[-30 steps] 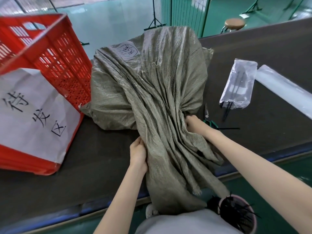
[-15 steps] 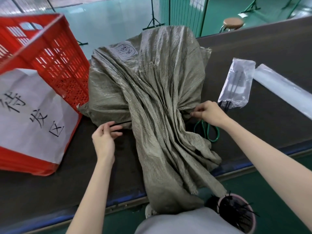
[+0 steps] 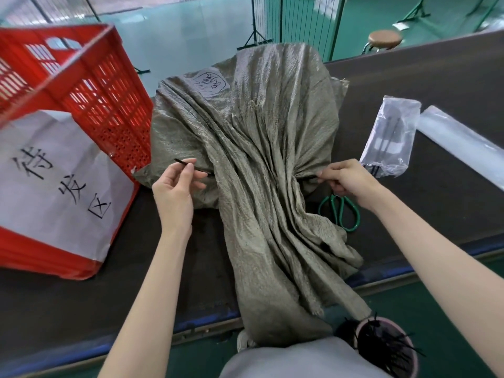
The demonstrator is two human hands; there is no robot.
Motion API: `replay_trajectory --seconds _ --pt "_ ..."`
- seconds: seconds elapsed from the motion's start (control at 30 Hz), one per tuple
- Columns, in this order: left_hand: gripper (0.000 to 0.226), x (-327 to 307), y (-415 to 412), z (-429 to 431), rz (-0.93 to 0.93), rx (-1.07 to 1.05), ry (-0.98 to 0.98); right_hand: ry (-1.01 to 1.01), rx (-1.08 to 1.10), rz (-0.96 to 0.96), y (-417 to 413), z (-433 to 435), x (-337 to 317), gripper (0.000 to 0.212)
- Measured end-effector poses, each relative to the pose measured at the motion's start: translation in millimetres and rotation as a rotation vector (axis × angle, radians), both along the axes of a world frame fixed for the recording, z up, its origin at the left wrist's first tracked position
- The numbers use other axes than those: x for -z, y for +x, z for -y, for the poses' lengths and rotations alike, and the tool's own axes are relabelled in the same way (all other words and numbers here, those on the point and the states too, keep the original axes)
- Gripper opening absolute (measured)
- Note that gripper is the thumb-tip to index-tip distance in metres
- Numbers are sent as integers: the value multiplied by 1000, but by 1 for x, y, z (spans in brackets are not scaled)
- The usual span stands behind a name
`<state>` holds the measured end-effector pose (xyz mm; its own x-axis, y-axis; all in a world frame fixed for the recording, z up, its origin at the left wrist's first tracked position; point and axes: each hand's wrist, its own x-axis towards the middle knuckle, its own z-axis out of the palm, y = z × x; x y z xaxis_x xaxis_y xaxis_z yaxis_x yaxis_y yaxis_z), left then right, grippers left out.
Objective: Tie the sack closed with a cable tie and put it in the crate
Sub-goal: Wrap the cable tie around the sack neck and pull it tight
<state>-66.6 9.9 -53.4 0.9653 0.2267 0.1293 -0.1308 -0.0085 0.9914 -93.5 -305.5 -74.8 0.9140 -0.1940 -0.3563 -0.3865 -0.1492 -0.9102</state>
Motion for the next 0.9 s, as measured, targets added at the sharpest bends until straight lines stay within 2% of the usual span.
replay_trajectory --seconds 0.27,0.4,0.57,0.7,0.9 --pt "15 14 1 20 35 -19 203 243 224 223 4 -21 -9 33" --pt "10 5 3 27 62 -38 227 251 262 345 5 -30 -22 29" --pt "15 -9 12 26 94 -35 214 274 264 479 11 -43 -39 27" --pt "14 -22 21 26 221 -148 433 273 268 518 21 -49 -47 26" --pt "10 -40 42 39 298 -111 482 255 258 538 37 -58 -56 18"
